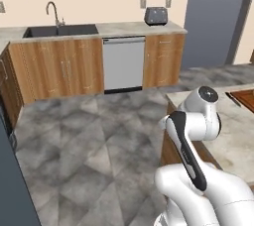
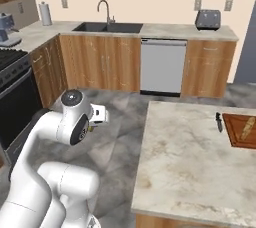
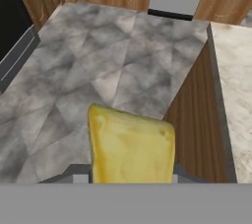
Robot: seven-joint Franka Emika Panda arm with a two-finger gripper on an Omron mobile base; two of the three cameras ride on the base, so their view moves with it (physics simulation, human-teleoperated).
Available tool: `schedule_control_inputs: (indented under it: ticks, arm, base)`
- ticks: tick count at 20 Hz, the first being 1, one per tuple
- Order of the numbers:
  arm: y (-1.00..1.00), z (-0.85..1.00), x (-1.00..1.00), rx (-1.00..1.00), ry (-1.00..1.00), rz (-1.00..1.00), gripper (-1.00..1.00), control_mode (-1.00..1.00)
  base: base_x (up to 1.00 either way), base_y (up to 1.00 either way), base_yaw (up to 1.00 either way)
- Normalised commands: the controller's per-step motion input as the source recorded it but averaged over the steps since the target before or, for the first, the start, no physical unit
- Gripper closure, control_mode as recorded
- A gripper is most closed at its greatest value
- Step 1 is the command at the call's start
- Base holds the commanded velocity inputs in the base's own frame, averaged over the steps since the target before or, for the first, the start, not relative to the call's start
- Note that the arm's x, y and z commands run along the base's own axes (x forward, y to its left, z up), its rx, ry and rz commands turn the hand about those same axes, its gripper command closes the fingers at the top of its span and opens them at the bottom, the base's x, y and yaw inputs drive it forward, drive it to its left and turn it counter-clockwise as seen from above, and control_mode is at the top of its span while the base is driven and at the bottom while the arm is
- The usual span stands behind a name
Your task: Retrieve the sausage and cheese from the fridge and place them on the cutting board on the counter.
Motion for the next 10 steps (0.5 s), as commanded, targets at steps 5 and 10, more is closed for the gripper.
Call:
schedule_control_inputs:
  ticks: [5,10]
  arm:
    - [0.0,0.0,0.0,0.0,0.0,0.0,1.0,1.0]
    - [0.0,0.0,0.0,0.0,0.0,0.0,1.0,1.0]
  base:
    - [0.79,0.36,-0.14]
    - [0.06,0.71,0.0]
